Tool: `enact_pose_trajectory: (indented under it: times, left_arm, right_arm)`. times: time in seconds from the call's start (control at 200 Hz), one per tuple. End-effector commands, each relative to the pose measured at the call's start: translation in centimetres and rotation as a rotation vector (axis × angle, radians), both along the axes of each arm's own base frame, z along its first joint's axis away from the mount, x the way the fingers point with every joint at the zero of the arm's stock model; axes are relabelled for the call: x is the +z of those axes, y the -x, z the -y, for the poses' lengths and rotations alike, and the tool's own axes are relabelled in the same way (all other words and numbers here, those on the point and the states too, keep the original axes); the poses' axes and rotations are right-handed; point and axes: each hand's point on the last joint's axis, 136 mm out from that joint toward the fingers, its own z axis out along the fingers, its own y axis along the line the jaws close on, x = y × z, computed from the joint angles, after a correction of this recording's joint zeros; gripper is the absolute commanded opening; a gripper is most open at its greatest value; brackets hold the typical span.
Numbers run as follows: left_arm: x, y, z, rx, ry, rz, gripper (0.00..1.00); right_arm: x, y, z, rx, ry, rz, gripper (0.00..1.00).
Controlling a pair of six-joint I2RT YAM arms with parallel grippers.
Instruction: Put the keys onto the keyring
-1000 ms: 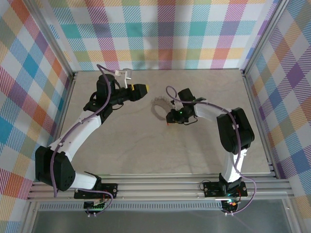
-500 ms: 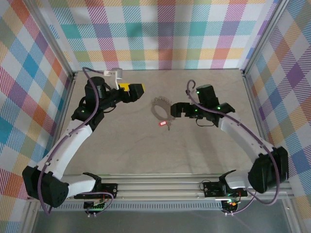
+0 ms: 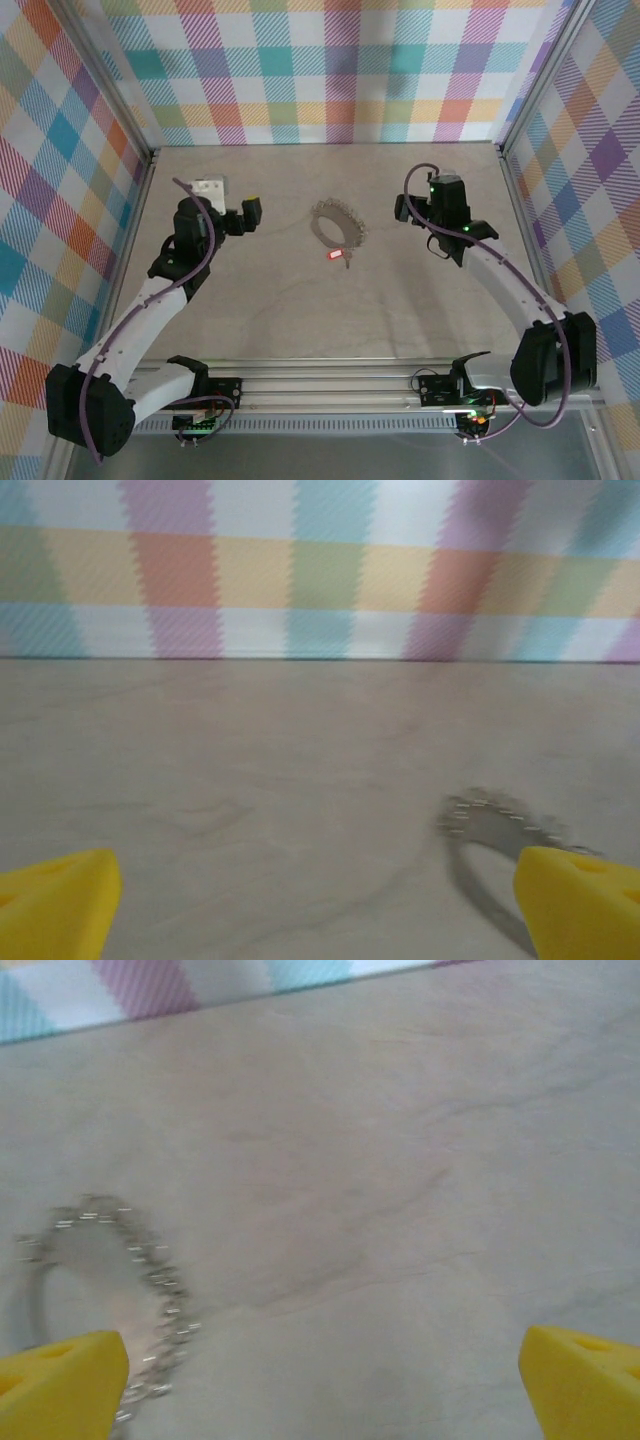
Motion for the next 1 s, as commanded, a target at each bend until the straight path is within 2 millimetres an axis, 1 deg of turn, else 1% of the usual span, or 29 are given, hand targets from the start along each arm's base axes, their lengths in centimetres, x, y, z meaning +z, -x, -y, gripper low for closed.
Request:
enact_pose_trajectory:
  times: [0.0,0.055,0.11,0.18,0.25,0.35,0.375,0.405,0.43,0.465,0.5,0.515,0.545,0.58,0.63,0.66,0.685,0.73,0.745,0.8,0.825,0.855,0.875,0.905,0.95,0.995]
  left_arm:
    - [-0.4,0.1,-3.8,0.111,-0.059,0.059,1.00]
    - [-2.0,0.2,-4.5,0.133,-0.043,0.058,1.00]
    - [-3.7,0.4,-4.9,0.141,-0.036,0.064,1.00]
    - [-6.2,0.5,-5.3,0.157,-0.028,0.050,1.00]
    - [-8.9,0.5,-5.6,0.168,-0.020,0.023,1.00]
    - [-12.4,0.1,-5.7,0.168,-0.006,-0.023,1.00]
    - [-13.3,0.0,-5.6,0.153,-0.022,-0.052,1.00]
    - [-13.8,-0.2,-5.6,0.150,-0.029,-0.055,1.00]
    - [-14.4,-0.3,-5.7,0.151,-0.034,-0.068,1.00]
    - [-15.1,-0.6,-5.8,0.152,-0.031,-0.078,1.00]
    - [-15.6,-0.8,-5.9,0.147,-0.026,-0.089,1.00]
    - [-15.6,-1.0,-6.0,0.144,-0.023,-0.083,1.00]
    - [-15.9,-1.3,-5.9,0.131,-0.030,-0.106,1.00]
    - [-15.7,-1.7,-5.6,0.109,-0.034,-0.093,0.99]
    - [-16.0,-1.9,-5.3,0.080,-0.041,-0.093,0.99]
    - [-16.1,-1.9,-5.4,0.075,-0.039,-0.083,1.00]
    - [-16.4,-2.0,-5.5,0.077,-0.035,-0.080,1.00]
    - [-17.0,-2.2,-5.7,0.085,-0.031,-0.076,1.00]
    - [-17.2,-2.3,-5.7,0.083,-0.035,-0.078,1.00]
    - [-18.6,-2.6,-5.5,0.068,-0.039,-0.096,0.99]
    - [-18.5,-3.1,-5.4,0.064,-0.038,-0.086,1.00]
    - [-18.6,-3.4,-5.4,0.070,-0.039,-0.125,1.00]
    - [-19.0,-3.3,-5.6,0.070,-0.033,-0.147,1.00]
    - [-18.7,-3.5,-5.6,0.072,-0.026,-0.117,1.00]
    - [-19.0,-3.3,-5.6,0.070,-0.027,-0.143,1.00]
    - [-18.8,-3.4,-5.6,0.071,-0.024,-0.131,1.00]
  right_arm:
    - [-1.4,-1.5,3.5,-0.117,0.120,0.050,1.00]
    - [-2.7,-1.5,4.7,-0.151,0.150,0.050,1.00]
    - [-4.1,-1.4,5.2,-0.152,0.182,0.048,1.00]
    - [-5.8,-1.5,6.0,-0.162,0.226,0.049,1.00]
    - [-7.4,-1.6,6.1,-0.135,0.265,0.059,1.00]
    - [-8.9,-1.6,5.8,-0.089,0.283,0.128,1.00]
    - [-9.1,-1.5,5.7,-0.079,0.281,0.150,1.00]
    - [-9.1,-1.5,5.6,-0.062,0.284,0.177,1.00]
    - [-9.0,-1.3,5.2,-0.031,0.273,0.183,1.00]
    - [-8.1,-1.6,4.7,0.004,0.264,0.256,1.00]
    - [-8.6,-1.3,5.0,0.004,0.248,0.265,1.00]
    - [-8.9,-1.1,5.2,0.005,0.234,0.268,1.00]
    - [-8.6,-1.0,5.5,-0.002,0.210,0.313,1.00]
    - [-8.9,-0.6,6.0,-0.005,0.171,0.304,1.00]
    - [-9.2,-0.4,6.3,0.019,0.109,0.316,1.00]
    - [-9.9,-0.3,6.5,0.020,0.086,0.328,1.00]
    - [-9.7,-0.4,6.8,0.012,0.084,0.365,1.00]
    - [-10.6,-0.3,6.5,0.035,0.067,0.289,1.00]
    - [-10.3,-0.6,6.4,0.044,0.060,0.287,1.00]
    - [-10.3,-1.2,6.0,0.074,0.044,0.287,1.00]
    - [-10.4,-1.0,6.1,0.080,0.034,0.270,1.00]
    - [-10.6,-1.0,6.2,0.081,0.026,0.268,1.00]
    - [-10.5,-1.1,6.2,0.079,0.026,0.275,1.00]
    - [-10.5,-1.1,6.2,0.081,0.024,0.268,1.00]
    - [-10.6,-1.1,6.3,0.076,0.027,0.268,1.00]
    - [-10.6,-1.1,6.2,0.079,0.025,0.261,1.00]
